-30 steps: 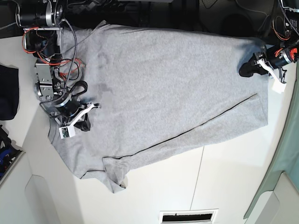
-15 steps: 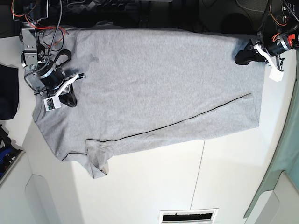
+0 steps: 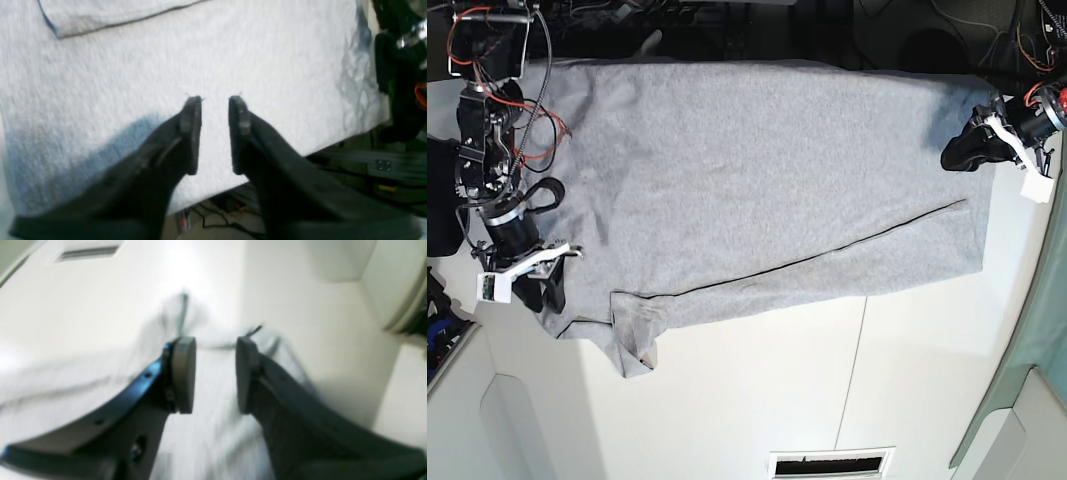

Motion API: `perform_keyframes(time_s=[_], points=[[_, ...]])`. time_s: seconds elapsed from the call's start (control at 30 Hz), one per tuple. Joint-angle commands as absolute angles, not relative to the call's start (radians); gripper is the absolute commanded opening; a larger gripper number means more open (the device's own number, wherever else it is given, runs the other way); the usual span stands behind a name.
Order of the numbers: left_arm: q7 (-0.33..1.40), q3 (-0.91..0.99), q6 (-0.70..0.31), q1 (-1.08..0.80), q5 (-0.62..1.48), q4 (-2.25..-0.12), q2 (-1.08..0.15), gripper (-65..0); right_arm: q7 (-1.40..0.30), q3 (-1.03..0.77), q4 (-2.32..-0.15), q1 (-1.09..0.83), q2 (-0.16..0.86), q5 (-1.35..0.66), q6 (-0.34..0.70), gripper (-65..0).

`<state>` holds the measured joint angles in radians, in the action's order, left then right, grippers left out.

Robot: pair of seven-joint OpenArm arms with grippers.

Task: Layout the t-shirt on the table in an organized manner, then fold the t-shirt properly
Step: 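Release and reposition both grippers on the flattened shirt edges, then grasp the shirt side edge with the left gripper and pull it outward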

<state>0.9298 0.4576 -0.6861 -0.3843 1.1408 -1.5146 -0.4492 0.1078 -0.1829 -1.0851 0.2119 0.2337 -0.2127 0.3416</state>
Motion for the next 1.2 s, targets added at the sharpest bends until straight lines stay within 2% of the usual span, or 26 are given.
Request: perform_keyframes(time_s=[0.0,0.23,0.33,0.37,0.47,0.53,0.67,0.8,0.87,1.17], points=[[0.918,0.466,-0.698,-0.383,1.16,-1.53,-0.465,-44.9,0.131,-0.185,-1.067,0.268,0.234,-0.217,0.322,-44.6],[0.918,0.466,-0.698,-0.383,1.144,-1.53,-0.466,-44.8,0.132,-0.181,-0.646,0.556,0.173,-0.156,0.315,-44.6],[0.917,0.466,-0.698,-0.382,1.144,-1.53,-0.466,-44.7,0.137,-0.181,-0.494,0.625,0.151,-0.152,0.369,-44.6],[0.916,0.466,-0.698,-0.382,1.144,-1.53,-0.466,-42.8,0.138,-0.181,-0.466,0.636,0.144,-0.149,0.391,-44.6],[0.886,0.466,-0.698,-0.382,1.129,-1.53,-0.466,-32.0,0.138,-0.181,-0.448,0.634,0.122,-0.118,0.434,-44.6],[0.831,0.466,-0.698,-0.382,1.075,-1.53,-0.466,-29.2,0.139,-0.181,-0.448,0.63,0.113,-0.094,0.411,-44.6],[0.73,0.466,-0.698,-0.378,0.949,-1.53,-0.467,-29.1,0.139,-0.181,-0.448,0.619,0.117,-0.093,0.377,-44.6],[0.714,0.466,-0.685,-0.325,0.912,-1.52,-0.466,-28.8,0.139,-0.181,-0.448,0.618,0.116,-0.093,0.37,-44.6],[0.702,0.466,-0.665,-0.288,0.911,-1.494,-0.466,-26.0,0.138,-0.181,-0.448,0.617,0.116,-0.093,0.37,-44.6],[0.684,0.438,-0.64,-0.08,0.893,-1.182,-0.466,-25.4,0.139,-0.181,-0.447,0.617,0.116,-0.06,0.37,-44.6]])
